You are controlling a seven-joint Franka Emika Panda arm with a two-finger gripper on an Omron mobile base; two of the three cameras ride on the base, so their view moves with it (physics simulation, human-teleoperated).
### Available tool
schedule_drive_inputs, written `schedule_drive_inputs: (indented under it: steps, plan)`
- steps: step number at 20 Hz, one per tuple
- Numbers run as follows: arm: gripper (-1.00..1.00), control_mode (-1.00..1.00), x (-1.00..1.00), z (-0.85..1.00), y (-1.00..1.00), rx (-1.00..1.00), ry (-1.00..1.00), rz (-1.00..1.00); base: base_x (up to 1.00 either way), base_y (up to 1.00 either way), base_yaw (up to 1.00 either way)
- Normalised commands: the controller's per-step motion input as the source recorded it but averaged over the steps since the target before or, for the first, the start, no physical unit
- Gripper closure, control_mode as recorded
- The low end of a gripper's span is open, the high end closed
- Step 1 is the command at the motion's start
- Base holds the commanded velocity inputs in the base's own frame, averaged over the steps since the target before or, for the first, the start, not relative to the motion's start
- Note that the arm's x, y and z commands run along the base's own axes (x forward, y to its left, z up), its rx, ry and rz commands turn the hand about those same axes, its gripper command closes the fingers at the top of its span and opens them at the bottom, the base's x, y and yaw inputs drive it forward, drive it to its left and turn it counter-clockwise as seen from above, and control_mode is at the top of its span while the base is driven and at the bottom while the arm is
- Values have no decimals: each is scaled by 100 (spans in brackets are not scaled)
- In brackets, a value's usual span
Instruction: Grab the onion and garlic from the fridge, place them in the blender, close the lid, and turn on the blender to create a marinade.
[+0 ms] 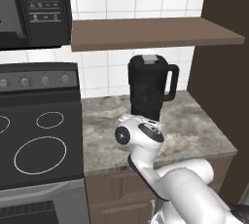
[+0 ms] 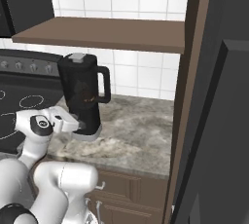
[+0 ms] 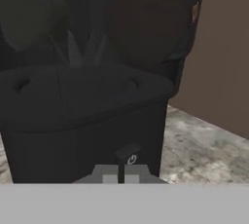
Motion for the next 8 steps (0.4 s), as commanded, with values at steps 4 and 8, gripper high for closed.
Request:
schedule_drive_inputs:
  steps: [4,8]
  plan:
    - [100,-100,17,-1,-22,0,-7,0,0,0,0]
    - [100,-100,2,-1,-45,0,-1,0,0,0,0]
